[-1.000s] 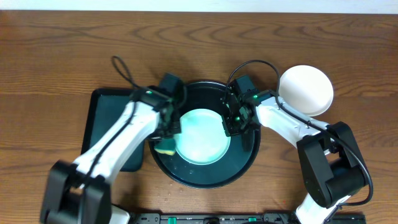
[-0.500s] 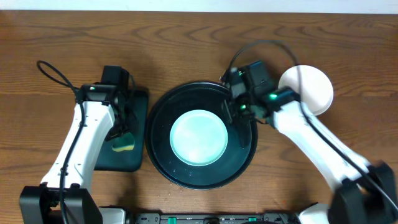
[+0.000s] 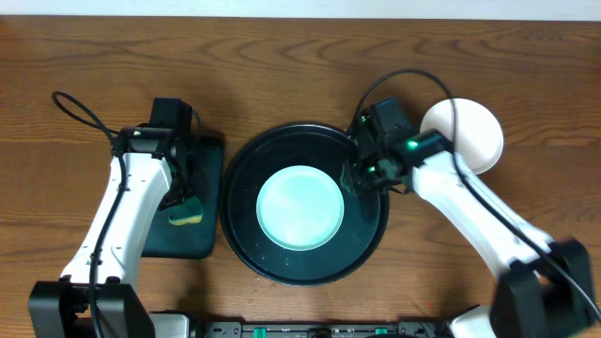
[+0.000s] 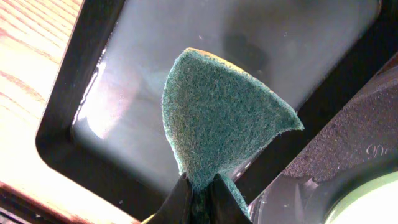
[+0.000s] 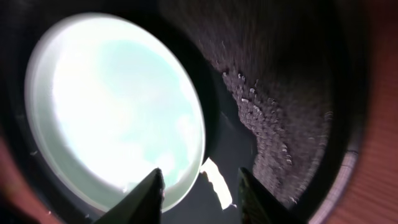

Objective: Clean dirty plates on tray and stack at the side
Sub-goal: 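Tilt and lift the plate with the right gripper off the tray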

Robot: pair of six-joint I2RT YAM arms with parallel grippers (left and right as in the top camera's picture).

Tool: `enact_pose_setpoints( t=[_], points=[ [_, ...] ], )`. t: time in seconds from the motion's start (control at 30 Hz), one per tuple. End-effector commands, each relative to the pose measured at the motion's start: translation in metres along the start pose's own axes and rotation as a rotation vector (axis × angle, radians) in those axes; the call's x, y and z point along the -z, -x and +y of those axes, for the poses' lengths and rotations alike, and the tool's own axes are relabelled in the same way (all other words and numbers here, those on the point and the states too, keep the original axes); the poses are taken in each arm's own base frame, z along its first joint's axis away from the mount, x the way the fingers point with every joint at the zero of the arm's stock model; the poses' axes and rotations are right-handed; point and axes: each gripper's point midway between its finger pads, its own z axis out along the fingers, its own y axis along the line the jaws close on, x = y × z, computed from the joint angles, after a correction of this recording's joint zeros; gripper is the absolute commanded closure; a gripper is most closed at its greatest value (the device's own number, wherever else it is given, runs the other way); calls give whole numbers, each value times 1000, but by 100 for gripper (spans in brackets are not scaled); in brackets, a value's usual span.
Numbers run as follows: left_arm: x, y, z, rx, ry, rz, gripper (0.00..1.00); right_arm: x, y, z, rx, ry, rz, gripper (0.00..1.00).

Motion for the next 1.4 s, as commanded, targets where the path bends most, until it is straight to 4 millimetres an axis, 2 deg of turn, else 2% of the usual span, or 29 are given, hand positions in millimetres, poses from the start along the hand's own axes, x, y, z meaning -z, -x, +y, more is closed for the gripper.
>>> enact_pose_setpoints(
  t=[0.0,0.13,0.23,0.27,0.33,0.47,0.6,0.7,0.8,1.0,1.23,1.37],
  points=[
    [0,-2,3,-17,5,2,93,-42,-17,7,-27,43,119,67],
    [0,-2,3,-17,5,3,93,-79,-23,9,-29,72,179,68],
    [0,-2,3,-17,5,3,92,-96,-27,12,-28,95,205,72],
    [0,-2,3,-17,5,3,93,-101,-29,14,-27,103,213,77],
    [0,-2,3,-17,5,3,93,-107,-30,14,-22,104,220,99],
    [0,-2,3,-17,5,3,93,-108,-28,11,-8,76,205,98],
    [0,-2,3,-17,5,4,94,-99,-17,17,55,100,157,98],
    [0,-2,3,-17,6,6,93,-82,-4,35,92,173,94,98],
    [0,-2,3,-17,6,6,93,-61,8,44,60,206,33,99],
    [0,-3,3,-17,7,7,93,-35,19,54,33,226,-34,98],
    [-1,-3,3,-18,7,7,93,-18,30,47,40,167,-109,99],
    [-1,-2,3,-18,7,6,93,3,43,42,134,98,-205,99]
  ],
)
